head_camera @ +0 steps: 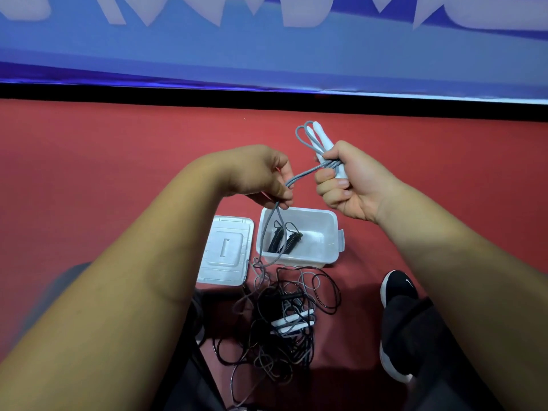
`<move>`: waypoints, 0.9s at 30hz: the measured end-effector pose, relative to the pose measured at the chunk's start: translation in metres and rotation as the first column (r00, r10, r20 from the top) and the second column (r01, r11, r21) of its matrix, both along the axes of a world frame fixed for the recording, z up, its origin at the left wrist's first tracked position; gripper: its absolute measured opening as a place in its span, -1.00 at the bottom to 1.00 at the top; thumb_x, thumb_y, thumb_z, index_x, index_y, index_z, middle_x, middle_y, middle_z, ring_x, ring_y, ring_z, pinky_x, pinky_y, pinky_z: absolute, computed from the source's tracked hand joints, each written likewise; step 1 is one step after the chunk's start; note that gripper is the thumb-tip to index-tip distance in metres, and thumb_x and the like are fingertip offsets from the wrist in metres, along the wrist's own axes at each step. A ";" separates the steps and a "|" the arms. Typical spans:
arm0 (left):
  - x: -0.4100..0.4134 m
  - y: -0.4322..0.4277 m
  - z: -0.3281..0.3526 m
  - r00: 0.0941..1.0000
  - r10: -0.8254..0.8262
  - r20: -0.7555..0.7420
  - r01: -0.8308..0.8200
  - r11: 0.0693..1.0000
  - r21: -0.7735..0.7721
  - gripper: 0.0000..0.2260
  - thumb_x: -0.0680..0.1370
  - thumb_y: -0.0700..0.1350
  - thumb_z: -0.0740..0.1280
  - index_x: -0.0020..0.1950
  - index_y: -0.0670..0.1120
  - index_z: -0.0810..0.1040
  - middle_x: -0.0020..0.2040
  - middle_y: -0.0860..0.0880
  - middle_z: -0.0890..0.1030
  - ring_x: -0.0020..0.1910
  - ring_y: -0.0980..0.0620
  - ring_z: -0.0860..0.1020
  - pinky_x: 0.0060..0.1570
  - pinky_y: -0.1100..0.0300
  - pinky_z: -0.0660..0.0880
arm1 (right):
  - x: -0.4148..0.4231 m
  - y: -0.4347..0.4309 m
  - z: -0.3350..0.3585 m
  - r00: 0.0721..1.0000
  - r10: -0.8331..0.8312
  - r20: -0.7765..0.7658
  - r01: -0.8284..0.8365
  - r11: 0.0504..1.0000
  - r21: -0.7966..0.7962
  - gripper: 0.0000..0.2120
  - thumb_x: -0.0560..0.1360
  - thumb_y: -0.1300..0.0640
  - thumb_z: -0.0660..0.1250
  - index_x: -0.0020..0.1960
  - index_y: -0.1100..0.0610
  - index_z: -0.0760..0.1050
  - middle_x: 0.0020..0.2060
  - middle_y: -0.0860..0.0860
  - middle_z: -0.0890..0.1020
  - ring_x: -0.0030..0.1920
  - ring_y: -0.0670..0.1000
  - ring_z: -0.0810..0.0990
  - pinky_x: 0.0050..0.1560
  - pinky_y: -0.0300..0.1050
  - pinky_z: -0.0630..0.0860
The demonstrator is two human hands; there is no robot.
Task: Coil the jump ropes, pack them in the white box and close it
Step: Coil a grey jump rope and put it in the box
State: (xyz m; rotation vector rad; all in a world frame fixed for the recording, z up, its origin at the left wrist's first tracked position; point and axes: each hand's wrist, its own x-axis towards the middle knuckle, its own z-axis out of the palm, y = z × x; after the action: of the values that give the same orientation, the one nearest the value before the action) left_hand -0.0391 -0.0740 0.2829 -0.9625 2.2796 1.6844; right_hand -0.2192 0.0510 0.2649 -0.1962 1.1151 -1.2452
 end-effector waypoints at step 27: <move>0.000 -0.006 0.006 0.999 -0.042 0.016 0.045 0.945 -0.323 -0.89 0.50 -0.10 0.58 0.02 0.02 0.77 -0.17 -0.10 0.75 -0.18 -0.04 0.73 0.03 0.03 0.68 | -0.004 0.001 0.004 0.991 -0.052 -0.125 0.044 0.997 -0.063 -0.73 0.63 -0.15 0.35 -0.02 0.06 0.49 -0.31 -0.02 0.43 -0.49 -0.14 0.10 -0.63 -0.29 0.08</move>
State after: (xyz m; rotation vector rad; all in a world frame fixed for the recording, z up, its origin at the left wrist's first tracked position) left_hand -0.0392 -0.0800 0.2886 -0.9644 2.6035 1.3086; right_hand -0.2233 0.0525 0.2686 -0.2988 1.1973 -1.3252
